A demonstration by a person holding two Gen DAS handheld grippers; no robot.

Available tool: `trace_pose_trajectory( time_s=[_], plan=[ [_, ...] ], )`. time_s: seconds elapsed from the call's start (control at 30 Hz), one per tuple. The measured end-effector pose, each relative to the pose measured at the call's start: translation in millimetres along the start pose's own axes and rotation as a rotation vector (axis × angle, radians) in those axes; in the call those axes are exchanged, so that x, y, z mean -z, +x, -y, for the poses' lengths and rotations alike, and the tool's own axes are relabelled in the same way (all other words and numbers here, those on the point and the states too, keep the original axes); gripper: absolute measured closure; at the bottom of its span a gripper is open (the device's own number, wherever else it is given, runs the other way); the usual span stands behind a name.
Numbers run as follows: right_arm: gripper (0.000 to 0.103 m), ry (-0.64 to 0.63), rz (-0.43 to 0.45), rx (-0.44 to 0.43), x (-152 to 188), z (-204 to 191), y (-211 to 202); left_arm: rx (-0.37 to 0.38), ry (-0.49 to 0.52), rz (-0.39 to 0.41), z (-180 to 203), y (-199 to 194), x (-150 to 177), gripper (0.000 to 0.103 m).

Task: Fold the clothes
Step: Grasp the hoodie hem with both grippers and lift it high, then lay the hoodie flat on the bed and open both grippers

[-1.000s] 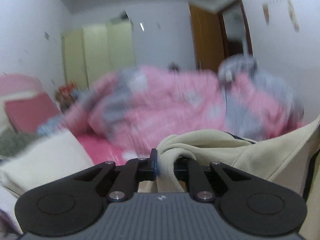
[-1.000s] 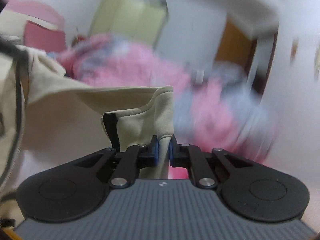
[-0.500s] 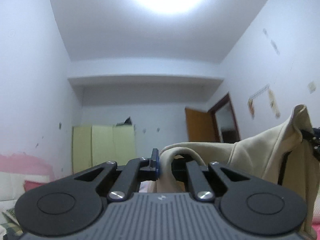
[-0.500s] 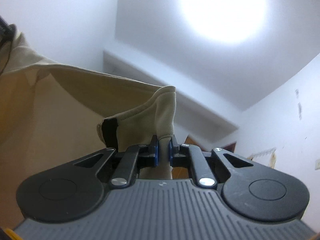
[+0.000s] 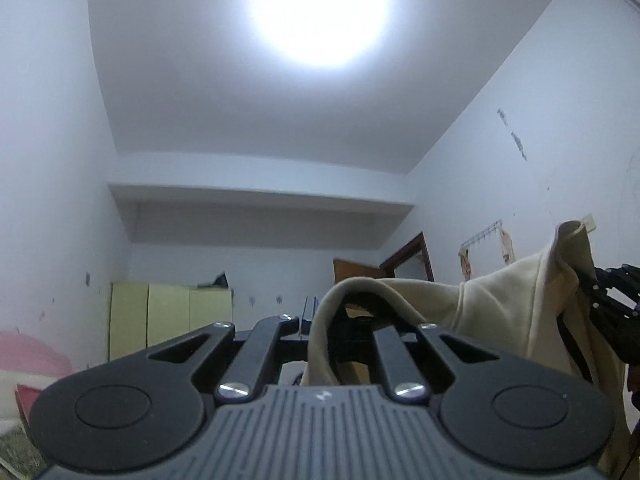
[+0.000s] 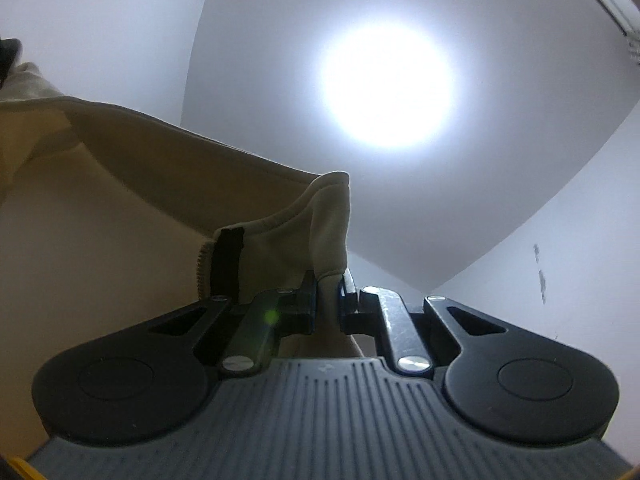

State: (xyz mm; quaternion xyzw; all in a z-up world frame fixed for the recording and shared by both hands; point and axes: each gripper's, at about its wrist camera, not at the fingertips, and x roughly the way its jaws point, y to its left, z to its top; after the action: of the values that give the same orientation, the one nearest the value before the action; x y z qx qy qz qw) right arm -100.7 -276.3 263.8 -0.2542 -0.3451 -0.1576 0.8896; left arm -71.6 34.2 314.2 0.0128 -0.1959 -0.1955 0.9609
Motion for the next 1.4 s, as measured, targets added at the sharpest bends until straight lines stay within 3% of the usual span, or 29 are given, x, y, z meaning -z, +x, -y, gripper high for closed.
trace_pose_trajectory(
  time_s=[0.17, 0.3, 0.47, 0.63, 0.73, 0.8, 0.9, 0.93, 1.0, 1.07, 1.1, 1.13, 1.23, 1.4],
  plan=[
    [0.095, 0.001, -0.105, -0.066, 46.6, -23.1, 35.1, -0.021, -0.064, -0.118, -16.9, 50.7, 48.4, 0.095],
    [0.095, -0.095, -0.194, -0.113, 108.2, -70.6, 72.9, -0.068, -0.076, -0.235, -34.3, 109.9, 110.3, 0.095],
    [0.095, -0.185, -0.356, -0.253, 212.8, -147.8, 125.1, -0.169, -0.076, -0.475, -62.1, 198.9, 228.5, 0.095],
    [0.095, -0.116, -0.638, -0.444, 339.8, -226.1, 167.4, -0.238, -0.061, -0.797, -85.7, 270.5, 375.7, 0.094],
    [0.095, -0.062, -0.841, -0.547, 418.9, -272.2, 176.6, -0.267, -0.079, -0.965, -99.5, 282.7, 458.7, 0.091],
    [0.095, -0.029, -0.975, -0.61, 469.5, -302.3, 179.6, -0.289, -0.079, -1.052, -108.4, 267.7, 502.1, 0.084],
    [0.09, -0.025, -1.058, -0.624, 476.7, -314.7, 160.3, -0.32, -0.039, -1.172, -108.5, 270.3, 549.7, 0.056],
    [0.083, -0.023, -1.086, -0.628, 479.1, -318.8, 153.8, -0.321, -0.029, -1.2, -108.3, 272.8, 557.1, 0.044],
    [0.079, -0.02, -1.141, -0.636, 483.9, -327.1, 140.9, -0.33, -0.023, -1.214, -110.0, 268.8, 565.9, 0.04],
    [0.061, -0.017, -1.196, -0.645, 488.8, -335.4, 128.1, -0.33, -0.05, -1.208, -118.6, 263.4, 560.1, 0.029],
    [0.04, -0.01, -1.221, -0.646, 490.8, -337.9, 122.8, -0.329, -0.069, -1.198, -120.9, 262.9, 551.2, 0.027],
    [0.031, 0.041, -1.225, -0.629, 489.4, -328.3, 124.1, -0.331, -0.08, -1.18, -120.2, 261.5, 538.6, 0.025],
    [0.027, 0.174, -1.242, -0.637, 461.5, -290.6, 102.6, -0.335, -0.081, -1.118, -116.9, 249.3, 493.9, 0.018],
    [0.027, 0.397, -1.263, -0.645, 415.0, -227.8, 66.9, -0.208, -0.093, -1.031, -91.1, 208.2, 403.8, 0.014]
  ],
)
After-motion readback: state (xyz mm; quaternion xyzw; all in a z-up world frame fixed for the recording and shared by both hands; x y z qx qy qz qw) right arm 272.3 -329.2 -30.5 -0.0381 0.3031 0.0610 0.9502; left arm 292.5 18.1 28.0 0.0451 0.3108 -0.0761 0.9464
